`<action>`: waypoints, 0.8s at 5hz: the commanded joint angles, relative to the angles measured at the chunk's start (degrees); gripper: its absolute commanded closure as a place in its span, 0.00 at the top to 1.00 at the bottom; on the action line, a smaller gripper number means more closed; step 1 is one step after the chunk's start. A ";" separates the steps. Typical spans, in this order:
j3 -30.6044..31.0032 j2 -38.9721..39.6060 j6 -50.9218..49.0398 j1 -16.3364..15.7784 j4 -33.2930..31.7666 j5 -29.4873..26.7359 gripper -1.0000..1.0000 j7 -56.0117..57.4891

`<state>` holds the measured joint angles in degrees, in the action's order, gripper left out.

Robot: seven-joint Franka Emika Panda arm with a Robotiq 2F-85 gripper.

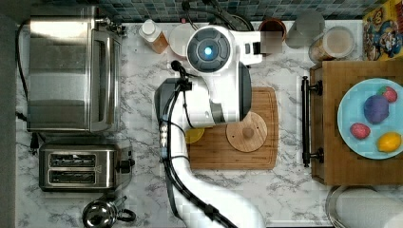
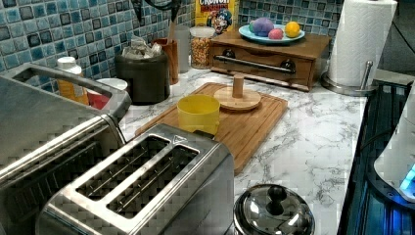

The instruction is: Get a tea bag.

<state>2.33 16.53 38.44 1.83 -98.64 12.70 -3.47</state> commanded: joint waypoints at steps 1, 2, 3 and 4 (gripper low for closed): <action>-1.21 8.41 -3.55 -0.26 20.49 1.24 1.00 -2.96; -2.15 9.94 -3.64 -0.83 21.96 0.82 1.00 -3.01; -1.76 10.36 -1.16 -0.42 20.85 -0.43 1.00 -2.30; -2.61 10.25 3.49 -1.34 18.10 -2.01 1.00 -2.22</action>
<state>-0.22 29.74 41.57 1.80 -84.43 12.65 -3.55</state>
